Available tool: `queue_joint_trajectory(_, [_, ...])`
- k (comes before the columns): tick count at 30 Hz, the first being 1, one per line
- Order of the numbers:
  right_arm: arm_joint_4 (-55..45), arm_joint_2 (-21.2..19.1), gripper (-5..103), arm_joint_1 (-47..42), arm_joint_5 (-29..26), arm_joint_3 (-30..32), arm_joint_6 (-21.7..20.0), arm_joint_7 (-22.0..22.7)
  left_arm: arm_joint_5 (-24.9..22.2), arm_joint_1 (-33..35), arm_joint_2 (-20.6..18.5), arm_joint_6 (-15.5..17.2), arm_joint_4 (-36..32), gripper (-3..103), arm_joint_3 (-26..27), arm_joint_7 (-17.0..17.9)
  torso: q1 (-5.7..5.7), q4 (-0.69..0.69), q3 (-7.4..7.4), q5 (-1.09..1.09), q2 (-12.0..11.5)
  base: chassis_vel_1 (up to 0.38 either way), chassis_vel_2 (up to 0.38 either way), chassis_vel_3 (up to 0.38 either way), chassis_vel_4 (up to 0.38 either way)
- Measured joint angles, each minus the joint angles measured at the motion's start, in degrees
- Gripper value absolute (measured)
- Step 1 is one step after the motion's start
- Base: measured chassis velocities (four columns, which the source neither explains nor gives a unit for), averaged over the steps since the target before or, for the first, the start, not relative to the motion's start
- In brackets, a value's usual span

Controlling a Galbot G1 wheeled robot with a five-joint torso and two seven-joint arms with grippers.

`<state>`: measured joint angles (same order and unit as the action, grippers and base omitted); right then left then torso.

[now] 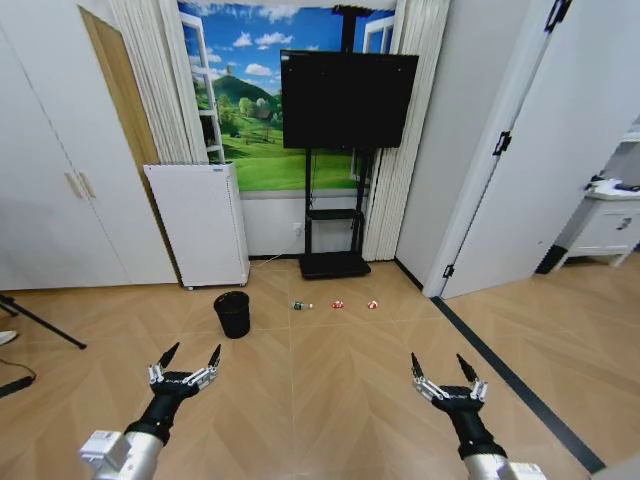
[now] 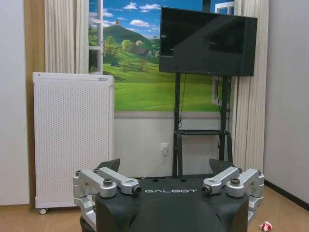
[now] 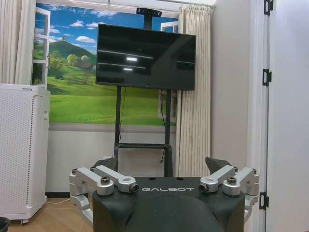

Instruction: Pick up the trash bin and place the garbage on the floor into it.

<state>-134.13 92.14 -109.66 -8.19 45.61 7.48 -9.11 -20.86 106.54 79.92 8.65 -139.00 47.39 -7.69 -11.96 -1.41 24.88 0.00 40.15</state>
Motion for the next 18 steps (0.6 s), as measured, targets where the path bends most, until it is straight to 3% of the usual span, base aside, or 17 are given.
queue_joint_trajectory(5, [0.01,0.00,100,0.03,-0.07,0.16,0.02,0.01,1.18,0.74,1.90,-0.19,0.01,99,-0.85,0.19,0.00,0.01,0.00,0.00,0.00,0.000,0.000,0.000,0.000])
queue_joint_trajectory(18, [0.31,0.00,100,-0.01,-0.94,-0.06,0.09,-0.07,0.95,0.85,2.12,-0.27,-0.19,99,-0.30,0.55,0.00,0.00,0.00,0.00,0.00,0.000,0.000,0.000,0.000])
